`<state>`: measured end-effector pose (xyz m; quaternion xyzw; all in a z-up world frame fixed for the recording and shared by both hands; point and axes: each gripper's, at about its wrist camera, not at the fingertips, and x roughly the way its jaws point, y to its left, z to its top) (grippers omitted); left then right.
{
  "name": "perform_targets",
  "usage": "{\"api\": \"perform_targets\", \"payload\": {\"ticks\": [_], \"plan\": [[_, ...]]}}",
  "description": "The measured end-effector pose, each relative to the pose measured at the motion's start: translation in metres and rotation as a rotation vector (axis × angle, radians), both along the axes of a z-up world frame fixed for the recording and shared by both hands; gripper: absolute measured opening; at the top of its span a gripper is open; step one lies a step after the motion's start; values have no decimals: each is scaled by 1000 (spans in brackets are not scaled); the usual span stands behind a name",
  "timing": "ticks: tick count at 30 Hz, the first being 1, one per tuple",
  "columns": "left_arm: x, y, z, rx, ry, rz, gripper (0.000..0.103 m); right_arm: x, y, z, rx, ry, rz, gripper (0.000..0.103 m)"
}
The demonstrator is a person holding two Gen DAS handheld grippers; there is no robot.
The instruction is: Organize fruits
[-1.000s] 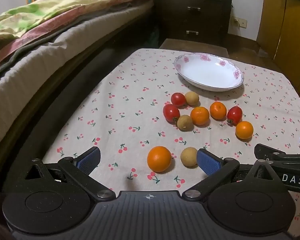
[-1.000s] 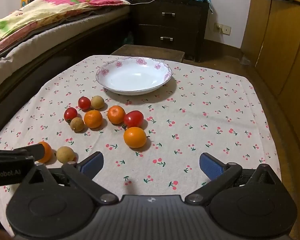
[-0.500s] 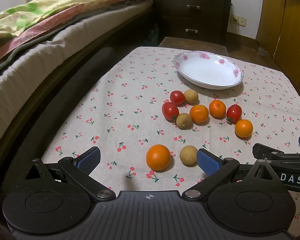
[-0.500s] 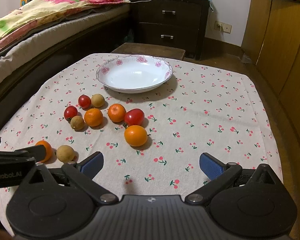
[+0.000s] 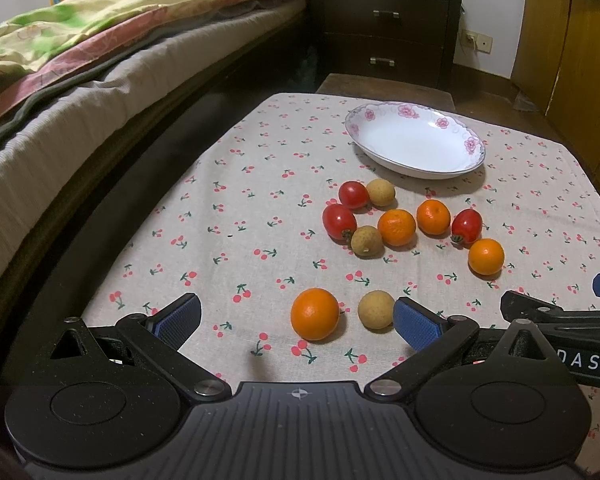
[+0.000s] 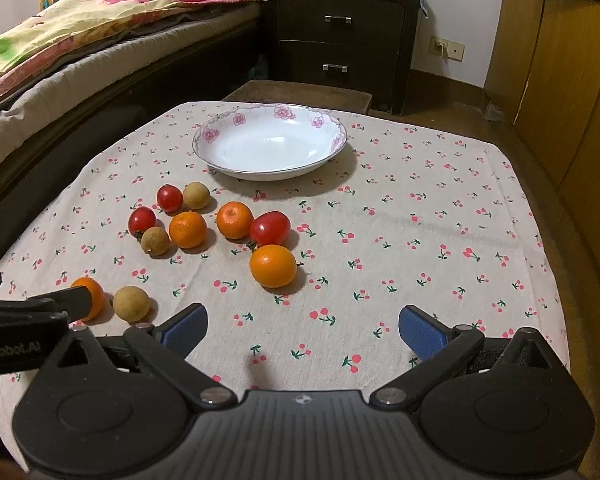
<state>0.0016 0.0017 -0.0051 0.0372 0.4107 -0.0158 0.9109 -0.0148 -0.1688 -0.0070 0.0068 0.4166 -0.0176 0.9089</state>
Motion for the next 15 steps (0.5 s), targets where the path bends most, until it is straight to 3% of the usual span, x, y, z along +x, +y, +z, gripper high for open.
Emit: {"api": "perform_targets", "payload": {"ticks": [15], "plan": [[0, 0, 0, 0, 0, 1, 103, 1, 1, 0, 14, 12, 4, 102]]}}
